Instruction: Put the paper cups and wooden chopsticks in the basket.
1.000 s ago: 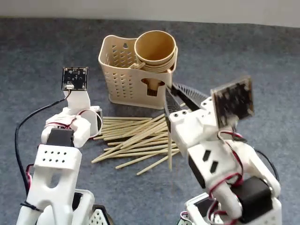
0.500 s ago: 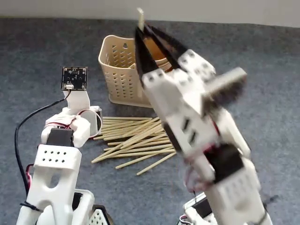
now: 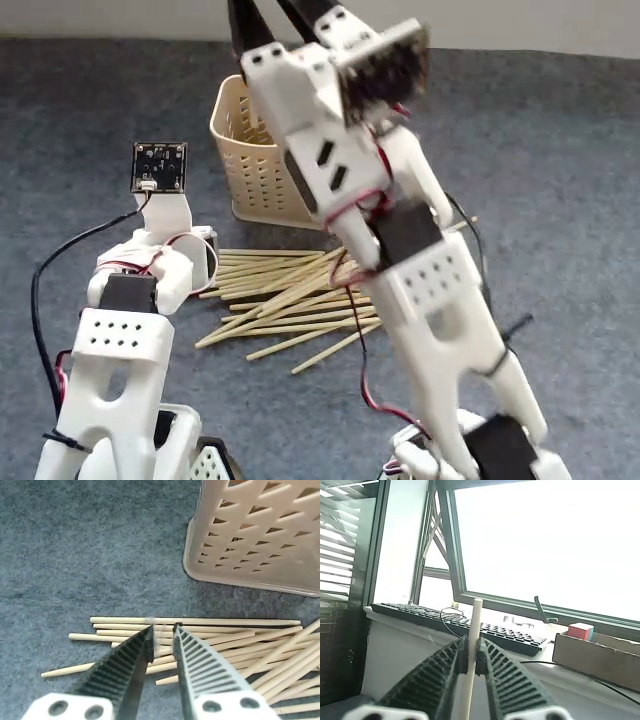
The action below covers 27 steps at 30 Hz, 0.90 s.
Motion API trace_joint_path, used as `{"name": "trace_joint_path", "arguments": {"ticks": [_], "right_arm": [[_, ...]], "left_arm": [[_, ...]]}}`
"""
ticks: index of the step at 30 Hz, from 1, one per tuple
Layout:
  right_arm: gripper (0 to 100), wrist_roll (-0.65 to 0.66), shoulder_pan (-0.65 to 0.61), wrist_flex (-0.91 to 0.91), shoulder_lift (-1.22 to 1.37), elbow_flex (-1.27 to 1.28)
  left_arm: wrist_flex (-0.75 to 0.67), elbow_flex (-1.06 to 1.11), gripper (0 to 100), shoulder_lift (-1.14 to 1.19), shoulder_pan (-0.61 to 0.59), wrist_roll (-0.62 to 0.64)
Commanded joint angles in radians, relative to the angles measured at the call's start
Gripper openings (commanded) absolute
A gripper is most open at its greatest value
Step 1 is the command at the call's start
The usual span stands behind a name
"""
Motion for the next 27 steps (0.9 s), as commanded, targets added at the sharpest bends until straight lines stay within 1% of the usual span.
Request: {"name": "trace_joint_path", "arguments": {"ticks": [1,7,15,17,21,27], "right_arm": [[0.5,0.009,0.008,-0.030,0.130,-0.197],[0.5,0.009,0.033,-0.030,0.292,-0.315],[1.1,0.009,0.051,-0.021,0.311,-0.266],[3.1,0.009,0.051,-0.012,0.309,-0.251],[11.5,0.005,0.051,0.150,0.274,-0.252],[12.0,0.003,0.041,0.242,0.197,-0.246]], "left_arm": [[-0.018,-0.019,8,-0.027,-0.008,0.009],[-0.018,-0.019,8,-0.027,-0.008,0.009],[-0.018,-0.019,8,-0.027,-0.008,0.006],[-0.018,-0.019,8,-0.027,-0.008,0.006],[-0.018,-0.019,8,-0.027,-0.008,0.005],[-0.018,-0.019,8,-0.027,-0.008,0.005]]}}
